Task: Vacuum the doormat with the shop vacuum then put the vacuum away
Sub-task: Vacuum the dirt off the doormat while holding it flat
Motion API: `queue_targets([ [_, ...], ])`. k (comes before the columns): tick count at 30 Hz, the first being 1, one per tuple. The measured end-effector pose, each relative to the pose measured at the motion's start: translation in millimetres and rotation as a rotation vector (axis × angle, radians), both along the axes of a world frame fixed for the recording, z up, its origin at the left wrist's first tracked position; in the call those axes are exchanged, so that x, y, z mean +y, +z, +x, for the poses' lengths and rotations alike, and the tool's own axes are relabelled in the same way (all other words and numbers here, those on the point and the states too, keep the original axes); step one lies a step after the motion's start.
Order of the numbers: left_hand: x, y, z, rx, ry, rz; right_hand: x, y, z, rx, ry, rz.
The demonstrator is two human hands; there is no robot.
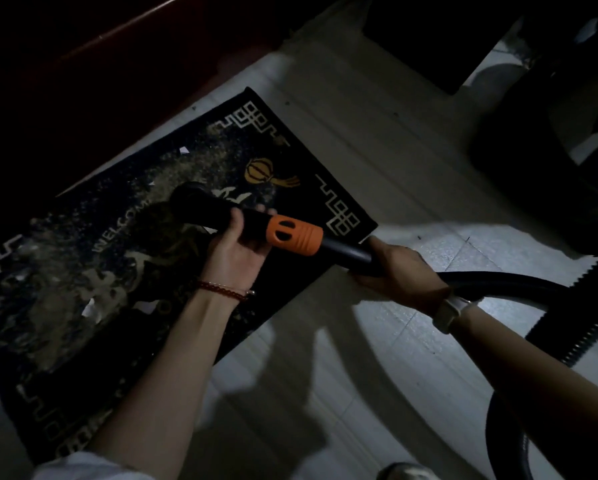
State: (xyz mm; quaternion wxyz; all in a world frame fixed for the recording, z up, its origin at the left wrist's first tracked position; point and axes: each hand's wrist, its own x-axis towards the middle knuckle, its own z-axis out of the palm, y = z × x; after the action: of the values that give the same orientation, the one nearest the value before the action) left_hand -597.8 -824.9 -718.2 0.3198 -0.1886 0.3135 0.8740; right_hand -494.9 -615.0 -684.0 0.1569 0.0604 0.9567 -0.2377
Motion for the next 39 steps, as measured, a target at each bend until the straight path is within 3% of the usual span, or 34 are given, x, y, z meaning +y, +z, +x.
queue_targets([
  [3,13.6,12.0,1.7,0.091,-0.096,0.115,-8.8,4.0,-8.8,-0.004,0.042,-0.107],
  [6,4.9,21.0,-10.1,0.104,-0.031,0.134,7.0,7.4,-7.9,-0.101,0.022,-0.249],
  [11,-14.7,31.3,-21.2,0.060,0.136,0.076,32.4,-7.4,5.4,-0.300,-0.045,-0.125],
  [16,-15.4,35.5,-21.1,-0.019,0.172,-0.019,22.5,-17.9,-8.8,-0.254,-0.004,0.002],
  [21,-7.8,46.6,-1.4,0.096,0.106,0.042,21.5,-11.7,-8.7,-0.087,-0.084,-0.147],
  [23,-0.3,50.0,-1.3,0.127,0.080,-0.032,19.8,-11.7,-8.5,-0.010,-0.068,-0.150],
  [29,25.3,57.1,-4.5,-0.135,0.167,-0.261,12.1,-6.9,5.1,0.375,-0.190,0.214],
  [32,27.7,48.4,5.4,-0.172,0.166,-0.289,13.6,0.1,8.5,0.243,-0.167,0.212],
  [36,31.7,46.4,12.4,-0.078,0.068,-0.339,-4.4,34.8,-9.1,0.241,-0.014,-0.143],
  [39,41.3,48.5,19.1,0.089,-0.023,-0.498,-27.9,39.3,-34.7,0.171,0.214,0.082],
])
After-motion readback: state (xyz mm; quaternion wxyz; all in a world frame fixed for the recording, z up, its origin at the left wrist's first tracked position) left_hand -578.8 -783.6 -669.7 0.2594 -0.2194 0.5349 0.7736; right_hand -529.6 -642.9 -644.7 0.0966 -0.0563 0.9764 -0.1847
